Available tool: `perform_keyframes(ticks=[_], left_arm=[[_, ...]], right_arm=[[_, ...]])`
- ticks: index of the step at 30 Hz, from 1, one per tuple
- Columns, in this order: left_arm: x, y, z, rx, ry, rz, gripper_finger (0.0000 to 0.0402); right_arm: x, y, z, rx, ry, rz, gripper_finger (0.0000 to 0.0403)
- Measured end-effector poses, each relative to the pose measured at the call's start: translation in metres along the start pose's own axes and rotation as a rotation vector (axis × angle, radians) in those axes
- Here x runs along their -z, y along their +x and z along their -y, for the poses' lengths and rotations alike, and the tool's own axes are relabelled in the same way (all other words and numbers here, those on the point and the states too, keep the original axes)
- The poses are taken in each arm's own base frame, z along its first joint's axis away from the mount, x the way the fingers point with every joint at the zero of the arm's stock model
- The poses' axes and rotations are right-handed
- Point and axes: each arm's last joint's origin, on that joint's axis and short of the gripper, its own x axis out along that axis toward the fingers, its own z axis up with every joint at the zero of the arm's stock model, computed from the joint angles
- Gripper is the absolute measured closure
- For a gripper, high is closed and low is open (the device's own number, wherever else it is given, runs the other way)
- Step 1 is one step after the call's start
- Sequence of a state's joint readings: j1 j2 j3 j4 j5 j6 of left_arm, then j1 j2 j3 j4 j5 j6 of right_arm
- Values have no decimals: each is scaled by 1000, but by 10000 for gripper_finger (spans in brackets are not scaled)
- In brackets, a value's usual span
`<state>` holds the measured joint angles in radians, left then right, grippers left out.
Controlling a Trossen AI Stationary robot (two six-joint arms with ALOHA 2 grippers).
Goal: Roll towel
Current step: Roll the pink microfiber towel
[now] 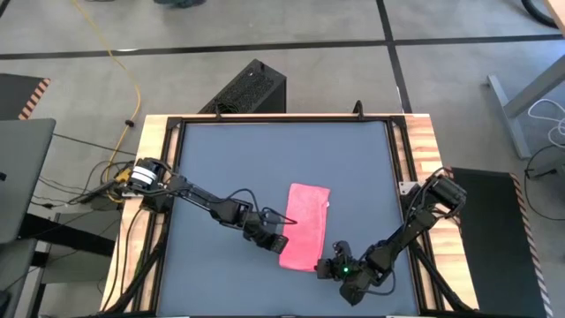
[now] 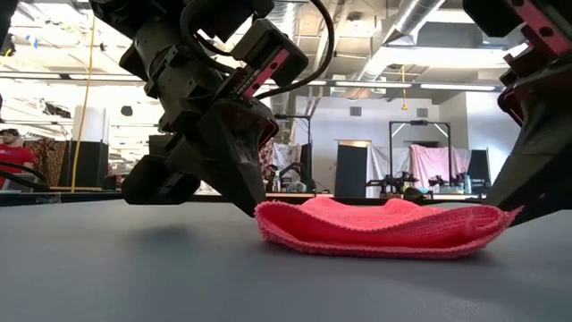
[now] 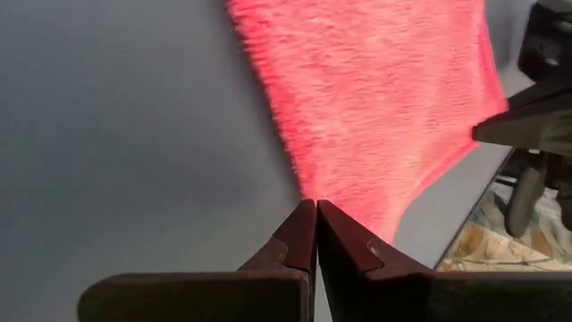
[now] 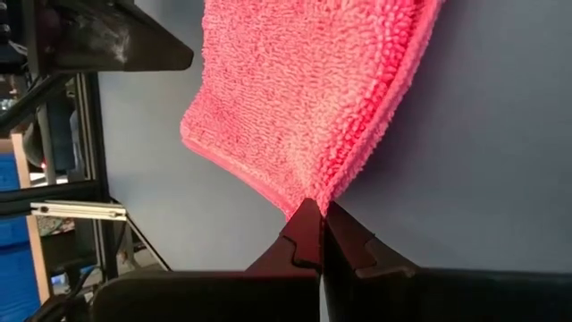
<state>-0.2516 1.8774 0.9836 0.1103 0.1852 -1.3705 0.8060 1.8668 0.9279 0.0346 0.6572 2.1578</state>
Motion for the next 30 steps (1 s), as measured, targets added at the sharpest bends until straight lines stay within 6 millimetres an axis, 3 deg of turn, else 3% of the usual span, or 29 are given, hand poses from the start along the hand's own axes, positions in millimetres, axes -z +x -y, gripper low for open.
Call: perform_keyframes(ticks=[5, 9, 17, 22, 26, 30], left_arm=[[-1, 0, 8, 80, 39, -4, 401], [0, -8, 15, 117, 205, 5, 401], [13, -39, 35, 113, 790, 118, 401], [28, -58, 38, -65, 1405, 208, 401], [51, -60, 39, -84, 1857, 142, 401], [74, -56, 41, -35, 2039, 124, 401]], right_arm=[[0, 0, 0, 1, -1, -2, 389], [0, 0, 0, 5, -3, -2, 383], [-1, 0, 2, 23, -20, 11, 371], [-2, 0, 3, 26, -33, 13, 377], [-3, 1, 3, 31, -35, 18, 373], [-3, 1, 3, 30, -34, 18, 369]])
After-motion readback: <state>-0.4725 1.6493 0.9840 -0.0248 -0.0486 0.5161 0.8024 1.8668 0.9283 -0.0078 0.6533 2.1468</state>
